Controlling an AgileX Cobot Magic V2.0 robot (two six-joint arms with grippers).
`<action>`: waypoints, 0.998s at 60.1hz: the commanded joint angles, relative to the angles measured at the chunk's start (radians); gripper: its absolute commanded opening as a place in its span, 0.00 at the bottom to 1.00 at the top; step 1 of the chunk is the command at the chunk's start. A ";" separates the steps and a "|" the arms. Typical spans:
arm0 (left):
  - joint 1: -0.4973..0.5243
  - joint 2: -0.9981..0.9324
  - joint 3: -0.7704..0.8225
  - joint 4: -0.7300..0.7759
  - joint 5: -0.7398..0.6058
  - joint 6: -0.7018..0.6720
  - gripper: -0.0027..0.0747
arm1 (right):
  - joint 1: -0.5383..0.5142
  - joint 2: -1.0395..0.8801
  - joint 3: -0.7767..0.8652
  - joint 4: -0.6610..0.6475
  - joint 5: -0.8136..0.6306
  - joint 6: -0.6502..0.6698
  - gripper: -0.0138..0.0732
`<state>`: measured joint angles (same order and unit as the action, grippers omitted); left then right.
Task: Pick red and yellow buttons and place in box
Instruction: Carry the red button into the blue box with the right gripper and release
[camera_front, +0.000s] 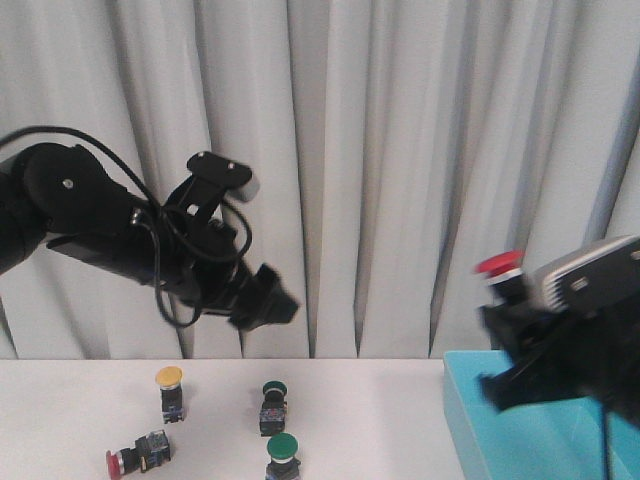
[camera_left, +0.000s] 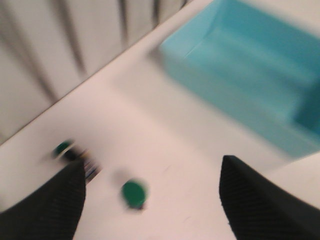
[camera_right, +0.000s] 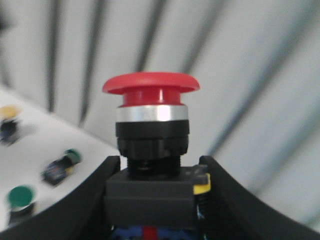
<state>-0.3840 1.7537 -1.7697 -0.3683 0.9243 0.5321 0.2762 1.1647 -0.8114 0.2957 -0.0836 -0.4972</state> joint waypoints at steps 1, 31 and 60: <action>0.003 -0.051 -0.029 0.185 -0.009 -0.100 0.66 | -0.112 -0.015 -0.031 0.084 -0.069 -0.007 0.15; 0.003 -0.051 -0.029 0.359 0.022 -0.312 0.53 | -0.295 0.353 -0.031 0.075 0.084 -0.010 0.16; 0.003 -0.051 -0.029 0.359 0.069 -0.311 0.52 | -0.295 0.643 -0.259 0.068 0.360 0.078 0.23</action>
<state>-0.3840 1.7537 -1.7697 -0.0083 1.0213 0.2329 -0.0143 1.8187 -0.9897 0.3685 0.2415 -0.4418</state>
